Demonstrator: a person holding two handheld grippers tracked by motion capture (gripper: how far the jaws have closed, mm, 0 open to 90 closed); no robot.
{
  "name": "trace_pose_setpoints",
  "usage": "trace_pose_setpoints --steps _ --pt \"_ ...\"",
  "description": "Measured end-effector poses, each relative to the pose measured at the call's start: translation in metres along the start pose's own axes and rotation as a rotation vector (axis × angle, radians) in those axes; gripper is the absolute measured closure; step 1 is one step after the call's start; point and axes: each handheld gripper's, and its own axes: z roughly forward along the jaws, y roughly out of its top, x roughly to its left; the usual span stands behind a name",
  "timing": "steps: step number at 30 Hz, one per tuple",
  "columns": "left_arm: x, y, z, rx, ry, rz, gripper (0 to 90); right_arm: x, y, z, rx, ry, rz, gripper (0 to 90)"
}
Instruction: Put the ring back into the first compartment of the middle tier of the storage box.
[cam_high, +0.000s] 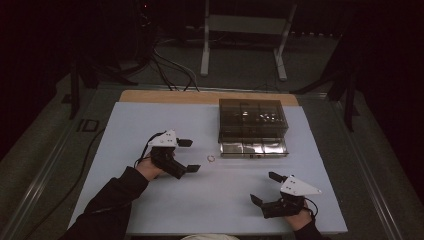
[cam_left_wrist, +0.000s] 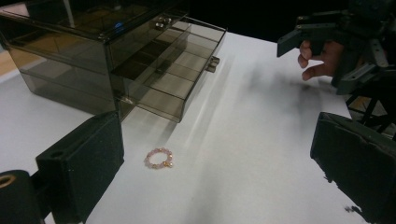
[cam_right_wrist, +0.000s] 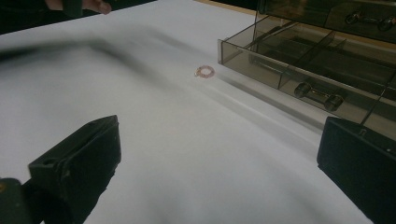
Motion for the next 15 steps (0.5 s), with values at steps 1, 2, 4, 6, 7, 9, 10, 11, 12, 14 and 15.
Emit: trace_pose_setpoints --steps 1,2,4,6,7,9,10,11,12,14,15 --pt "0.001 0.001 0.001 0.006 0.003 0.003 4.4 0.000 0.000 0.000 0.000 0.000 0.000 0.0" --pt "0.002 0.001 0.003 0.008 0.003 0.003 4.4 0.000 0.000 0.000 0.000 0.001 0.001 0.0" --pt "0.004 0.002 0.005 0.006 0.000 0.003 4.6 0.000 0.000 0.000 0.000 0.002 -0.001 0.0" --pt "0.007 0.003 0.008 0.007 -0.010 -0.008 4.9 0.000 0.000 0.000 0.001 0.003 0.000 0.0" --pt "0.009 0.003 0.009 0.009 -0.014 -0.015 5.0 0.000 0.000 0.000 0.002 0.002 0.000 0.0" --pt "0.011 0.005 0.012 0.022 -0.014 -0.012 5.4 0.000 0.000 0.000 0.002 0.002 0.002 0.0" --pt "0.012 0.006 0.014 0.025 -0.011 -0.008 5.5 0.000 0.000 0.000 0.002 0.002 0.002 0.0" --pt "0.013 0.006 0.015 0.026 -0.012 -0.009 5.6 0.000 0.000 0.000 0.001 0.001 0.002 0.0" --pt "0.014 0.007 0.016 0.029 -0.011 -0.006 5.7 -0.001 0.000 0.000 0.000 0.002 0.002 0.0" --pt "0.016 0.007 0.019 0.035 -0.003 -0.006 6.0 -0.001 0.000 0.000 0.000 0.002 0.003 0.0" --pt "0.017 0.008 0.020 0.042 0.005 -0.008 6.0 -0.001 0.000 0.000 0.001 0.002 0.003 0.0"
